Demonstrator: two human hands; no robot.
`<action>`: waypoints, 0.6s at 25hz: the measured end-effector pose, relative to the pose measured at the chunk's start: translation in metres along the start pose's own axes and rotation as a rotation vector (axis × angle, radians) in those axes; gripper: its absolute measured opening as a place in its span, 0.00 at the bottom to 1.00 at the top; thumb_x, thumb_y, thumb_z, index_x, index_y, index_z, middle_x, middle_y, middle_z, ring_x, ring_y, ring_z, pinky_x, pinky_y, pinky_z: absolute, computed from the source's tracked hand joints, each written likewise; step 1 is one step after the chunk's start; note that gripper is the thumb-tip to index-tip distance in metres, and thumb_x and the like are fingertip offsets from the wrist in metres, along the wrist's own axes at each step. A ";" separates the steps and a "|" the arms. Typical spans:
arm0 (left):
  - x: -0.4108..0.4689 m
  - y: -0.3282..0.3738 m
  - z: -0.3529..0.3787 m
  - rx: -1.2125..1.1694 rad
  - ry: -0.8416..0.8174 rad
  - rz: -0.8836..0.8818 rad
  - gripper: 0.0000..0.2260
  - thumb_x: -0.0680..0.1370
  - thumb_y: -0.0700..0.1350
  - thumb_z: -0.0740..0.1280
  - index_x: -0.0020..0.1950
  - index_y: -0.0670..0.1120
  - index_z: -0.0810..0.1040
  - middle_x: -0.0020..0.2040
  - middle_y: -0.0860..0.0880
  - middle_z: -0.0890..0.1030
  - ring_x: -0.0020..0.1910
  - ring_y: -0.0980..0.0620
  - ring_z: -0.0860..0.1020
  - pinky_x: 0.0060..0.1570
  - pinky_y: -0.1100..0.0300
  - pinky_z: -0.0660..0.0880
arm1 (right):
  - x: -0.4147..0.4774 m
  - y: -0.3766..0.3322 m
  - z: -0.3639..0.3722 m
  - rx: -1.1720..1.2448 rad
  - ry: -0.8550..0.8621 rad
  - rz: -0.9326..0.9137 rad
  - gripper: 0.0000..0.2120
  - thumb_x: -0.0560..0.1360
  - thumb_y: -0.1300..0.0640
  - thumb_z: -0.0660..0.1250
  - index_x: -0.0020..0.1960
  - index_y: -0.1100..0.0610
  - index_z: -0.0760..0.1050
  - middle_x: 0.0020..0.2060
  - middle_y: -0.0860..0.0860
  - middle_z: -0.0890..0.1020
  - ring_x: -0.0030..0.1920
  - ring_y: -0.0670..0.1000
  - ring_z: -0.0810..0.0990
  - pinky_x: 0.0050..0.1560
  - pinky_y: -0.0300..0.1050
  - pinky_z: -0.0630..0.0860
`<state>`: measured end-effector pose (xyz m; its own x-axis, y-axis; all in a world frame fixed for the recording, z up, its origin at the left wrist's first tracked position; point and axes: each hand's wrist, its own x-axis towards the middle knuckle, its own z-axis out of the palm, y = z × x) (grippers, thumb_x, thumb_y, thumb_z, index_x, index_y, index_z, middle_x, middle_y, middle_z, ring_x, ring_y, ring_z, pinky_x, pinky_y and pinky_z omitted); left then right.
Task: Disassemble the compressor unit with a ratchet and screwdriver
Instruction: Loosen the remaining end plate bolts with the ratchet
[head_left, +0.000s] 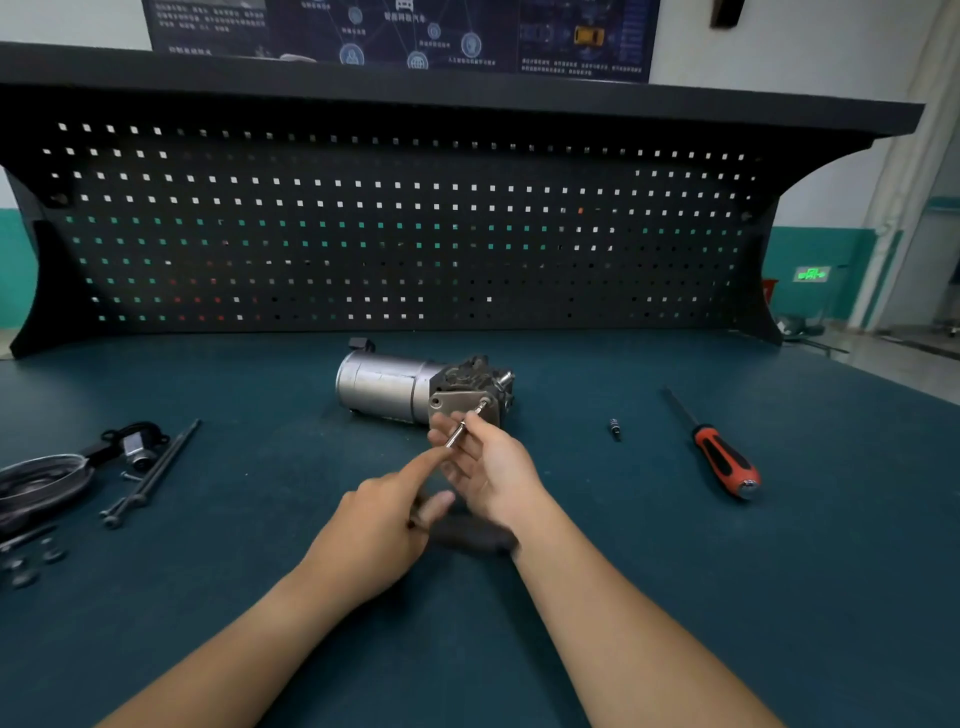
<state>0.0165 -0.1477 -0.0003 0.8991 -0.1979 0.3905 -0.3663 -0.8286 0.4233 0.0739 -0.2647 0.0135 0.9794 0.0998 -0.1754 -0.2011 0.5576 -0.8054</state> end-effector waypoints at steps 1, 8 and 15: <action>0.001 0.002 0.000 -0.189 0.013 -0.033 0.16 0.79 0.46 0.63 0.66 0.57 0.69 0.41 0.53 0.80 0.35 0.57 0.77 0.39 0.64 0.73 | 0.000 0.000 0.000 0.000 0.007 -0.008 0.08 0.80 0.57 0.57 0.46 0.57 0.73 0.32 0.48 0.84 0.32 0.45 0.82 0.34 0.37 0.73; 0.019 0.024 -0.013 -1.070 0.021 -0.552 0.08 0.81 0.46 0.59 0.51 0.50 0.77 0.31 0.49 0.82 0.19 0.59 0.66 0.19 0.69 0.64 | 0.007 -0.016 -0.009 -0.524 0.355 -0.292 0.11 0.77 0.60 0.56 0.50 0.60 0.77 0.48 0.54 0.81 0.40 0.49 0.75 0.38 0.41 0.66; 0.021 0.030 -0.011 -1.155 0.050 -0.599 0.09 0.81 0.47 0.58 0.48 0.50 0.78 0.30 0.48 0.81 0.18 0.59 0.66 0.19 0.70 0.65 | 0.028 -0.013 -0.034 -1.002 0.150 -0.602 0.26 0.75 0.68 0.55 0.71 0.56 0.65 0.69 0.48 0.64 0.64 0.47 0.68 0.52 0.27 0.59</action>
<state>0.0213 -0.1710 0.0298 0.9929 0.0843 -0.0837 0.0703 0.1507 0.9861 0.1033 -0.2968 0.0002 0.9226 -0.0933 0.3742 0.3039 -0.4215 -0.8544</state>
